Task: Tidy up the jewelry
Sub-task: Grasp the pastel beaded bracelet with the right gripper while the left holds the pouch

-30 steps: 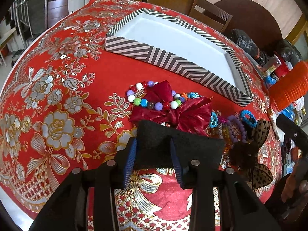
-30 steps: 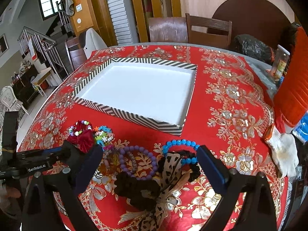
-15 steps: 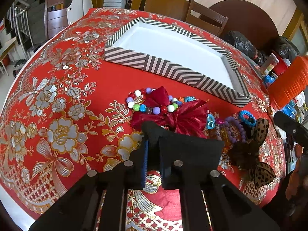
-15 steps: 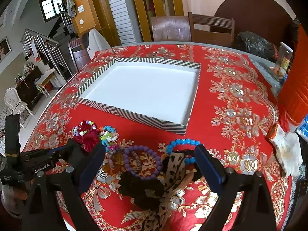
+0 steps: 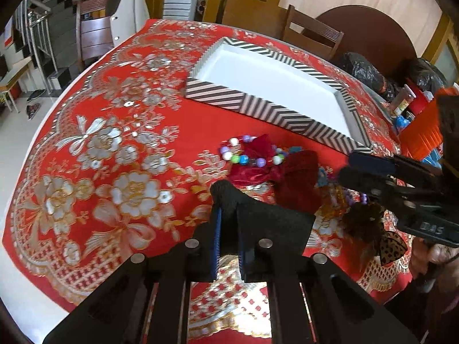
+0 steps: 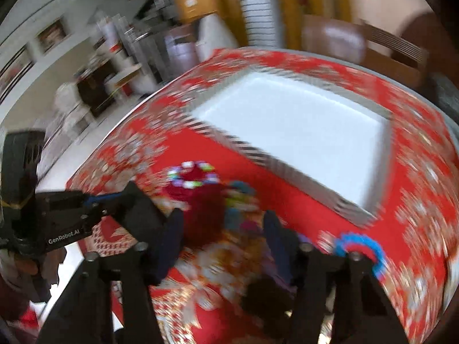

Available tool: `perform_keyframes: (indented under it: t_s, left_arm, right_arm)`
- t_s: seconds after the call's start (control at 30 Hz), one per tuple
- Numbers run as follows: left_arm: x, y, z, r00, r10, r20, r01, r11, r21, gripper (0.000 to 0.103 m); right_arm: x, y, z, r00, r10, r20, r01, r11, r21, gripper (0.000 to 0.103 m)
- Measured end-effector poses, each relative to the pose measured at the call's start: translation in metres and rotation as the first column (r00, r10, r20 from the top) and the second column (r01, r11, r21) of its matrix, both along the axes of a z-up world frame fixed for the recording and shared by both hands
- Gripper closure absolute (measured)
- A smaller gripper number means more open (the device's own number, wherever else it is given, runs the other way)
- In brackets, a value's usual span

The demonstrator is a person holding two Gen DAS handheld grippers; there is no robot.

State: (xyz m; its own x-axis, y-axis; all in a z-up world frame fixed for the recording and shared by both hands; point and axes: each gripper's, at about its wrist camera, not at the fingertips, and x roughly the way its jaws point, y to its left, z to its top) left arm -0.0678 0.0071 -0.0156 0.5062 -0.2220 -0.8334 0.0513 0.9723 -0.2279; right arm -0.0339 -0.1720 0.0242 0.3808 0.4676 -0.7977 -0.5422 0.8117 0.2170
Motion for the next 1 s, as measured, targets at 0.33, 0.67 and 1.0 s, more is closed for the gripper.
perform_keyframes:
  t_s: [0.33, 0.67, 1.0]
  left_arm:
    - [0.002, 0.017, -0.013, 0.999, 0.040, -0.026, -0.041, 0.999, -0.029, 0.084]
    - [0.005, 0.018, -0.018, 0.999, 0.039, -0.028, -0.040, 0.999, -0.026, 0.084]
    - [0.005, 0.022, -0.017, 0.999, 0.046, -0.022, -0.046, 0.999, -0.023, 0.084]
  right_arm:
    - [0.033, 0.084, -0.029, 0.974, 0.221, -0.042, -0.224, 0.969, -0.106, 0.076]
    - [0.052, 0.118, -0.050, 0.962, 0.257, -0.095, -0.271, 0.944, -0.189, 0.076]
    - [0.058, 0.101, -0.040, 0.979, 0.172, -0.105, -0.179, 0.982, -0.053, 0.094]
